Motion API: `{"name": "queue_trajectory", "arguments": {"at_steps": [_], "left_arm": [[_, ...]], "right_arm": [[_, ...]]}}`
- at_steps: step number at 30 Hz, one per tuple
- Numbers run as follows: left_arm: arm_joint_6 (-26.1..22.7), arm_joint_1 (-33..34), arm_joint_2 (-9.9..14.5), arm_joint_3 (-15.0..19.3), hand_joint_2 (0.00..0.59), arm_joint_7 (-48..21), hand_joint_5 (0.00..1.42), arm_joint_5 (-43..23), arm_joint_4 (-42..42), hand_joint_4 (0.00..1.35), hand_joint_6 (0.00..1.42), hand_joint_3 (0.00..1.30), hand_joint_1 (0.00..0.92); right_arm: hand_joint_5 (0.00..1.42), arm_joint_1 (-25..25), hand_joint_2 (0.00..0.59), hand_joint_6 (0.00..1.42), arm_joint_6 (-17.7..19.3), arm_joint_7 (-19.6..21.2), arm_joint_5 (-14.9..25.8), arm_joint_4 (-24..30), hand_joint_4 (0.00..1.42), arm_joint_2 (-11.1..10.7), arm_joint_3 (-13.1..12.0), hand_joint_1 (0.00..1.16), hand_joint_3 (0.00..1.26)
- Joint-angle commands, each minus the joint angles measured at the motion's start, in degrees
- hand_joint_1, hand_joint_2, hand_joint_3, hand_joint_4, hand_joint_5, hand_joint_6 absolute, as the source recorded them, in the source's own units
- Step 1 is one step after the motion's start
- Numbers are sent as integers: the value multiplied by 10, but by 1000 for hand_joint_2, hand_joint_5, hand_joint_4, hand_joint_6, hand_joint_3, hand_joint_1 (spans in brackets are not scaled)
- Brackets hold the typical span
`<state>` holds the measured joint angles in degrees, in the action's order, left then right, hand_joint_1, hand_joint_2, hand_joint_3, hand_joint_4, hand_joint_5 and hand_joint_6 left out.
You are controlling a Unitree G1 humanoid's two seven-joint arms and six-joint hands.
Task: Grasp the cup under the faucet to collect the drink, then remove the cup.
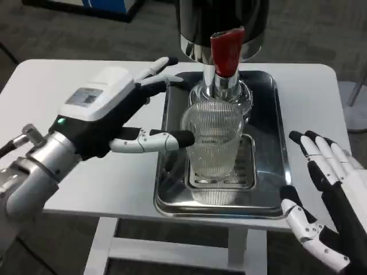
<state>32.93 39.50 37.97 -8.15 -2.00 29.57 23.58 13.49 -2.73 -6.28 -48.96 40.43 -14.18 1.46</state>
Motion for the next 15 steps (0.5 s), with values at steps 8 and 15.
{"name": "queue_trajectory", "arguments": {"at_steps": [8,15], "left_arm": [[38,-88,54,100,83,-34,443,-113,-59,167,727,329,0],[47,-118,56,194,128,-78,783,-272,-64,550,1056,487,0]], "right_arm": [[0,-3,506,16,8,6,5,0,0,2,3,89,53],[0,-15,506,16,4,1,2,-2,0,3,10,91,54]]}}
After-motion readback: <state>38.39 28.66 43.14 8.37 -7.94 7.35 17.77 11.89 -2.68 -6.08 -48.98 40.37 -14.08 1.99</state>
